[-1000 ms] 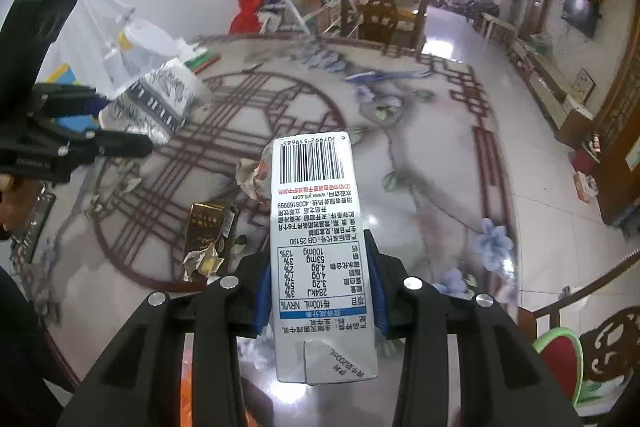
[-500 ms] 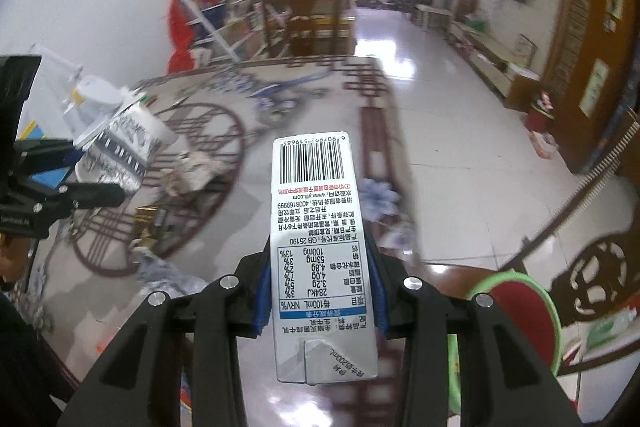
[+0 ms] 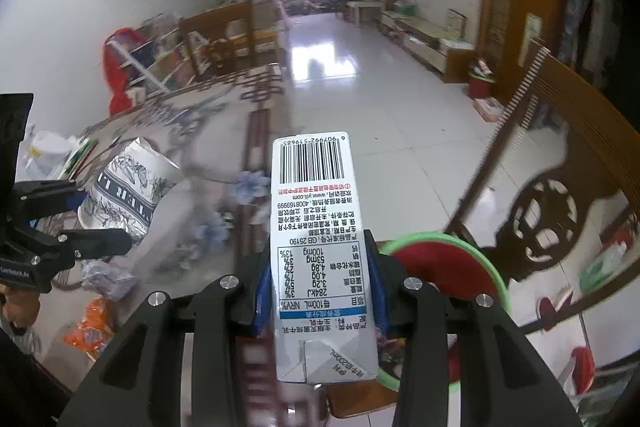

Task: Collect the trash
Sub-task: 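Carry the milk carton and paper cup over the red bucket, then open both tools to drop the carton and cup into the bucket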

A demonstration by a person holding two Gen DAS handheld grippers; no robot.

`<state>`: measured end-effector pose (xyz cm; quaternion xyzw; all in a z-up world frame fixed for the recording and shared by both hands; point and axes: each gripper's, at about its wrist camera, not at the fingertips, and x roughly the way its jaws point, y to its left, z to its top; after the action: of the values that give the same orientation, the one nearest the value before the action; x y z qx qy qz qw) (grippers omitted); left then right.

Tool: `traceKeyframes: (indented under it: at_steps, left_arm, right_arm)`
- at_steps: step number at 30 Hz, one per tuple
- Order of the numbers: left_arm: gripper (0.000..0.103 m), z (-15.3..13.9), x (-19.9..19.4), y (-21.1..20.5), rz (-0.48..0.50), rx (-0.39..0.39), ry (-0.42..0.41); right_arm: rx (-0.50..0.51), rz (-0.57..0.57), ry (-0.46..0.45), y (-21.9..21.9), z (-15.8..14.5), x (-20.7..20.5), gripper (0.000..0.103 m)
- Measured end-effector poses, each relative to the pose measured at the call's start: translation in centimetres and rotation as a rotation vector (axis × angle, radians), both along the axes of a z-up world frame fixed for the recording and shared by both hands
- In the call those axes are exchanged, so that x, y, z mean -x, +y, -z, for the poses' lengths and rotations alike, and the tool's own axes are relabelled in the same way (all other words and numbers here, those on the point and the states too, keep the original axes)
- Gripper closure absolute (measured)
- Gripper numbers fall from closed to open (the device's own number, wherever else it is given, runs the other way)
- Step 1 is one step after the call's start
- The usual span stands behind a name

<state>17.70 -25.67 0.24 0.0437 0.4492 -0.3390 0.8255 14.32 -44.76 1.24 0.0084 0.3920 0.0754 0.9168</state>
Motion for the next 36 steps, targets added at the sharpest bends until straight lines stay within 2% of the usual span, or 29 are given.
traceKeyframes:
  at_steps: [8, 16, 26, 33, 36]
  left_arm:
    - [0.045, 1.2, -0.5, -7.3, 0.085, 0.020, 0.034]
    - [0.045, 2.6, -1.4, -13.3, 0.136, 0.036, 0.077]
    - [0.044, 4.5, -2.2, -17.2, 0.164, 0.021, 0.109]
    - [0.044, 5.1, -1.9, -18.5, 0.193, -0.005, 0.107]
    - [0.039, 5.4, -2.0, -18.9, 0.188, -0.023, 0.104]
  right_arm:
    - [-0.042, 0.128, 0.014, -7.4, 0.4, 1.1, 0.066]
    - [-0.080, 0.213, 0.056, -12.5, 1.7, 1.3, 0.066]
    - [-0.106, 0.268, 0.090, -15.6, 2.8, 0.6, 0.066]
    - [-0.110, 0.270, 0.103, -15.8, 3.1, 0.1, 0.066]
    - [-0.101, 0.270, 0.122, -15.6, 3.5, -0.2, 0.065]
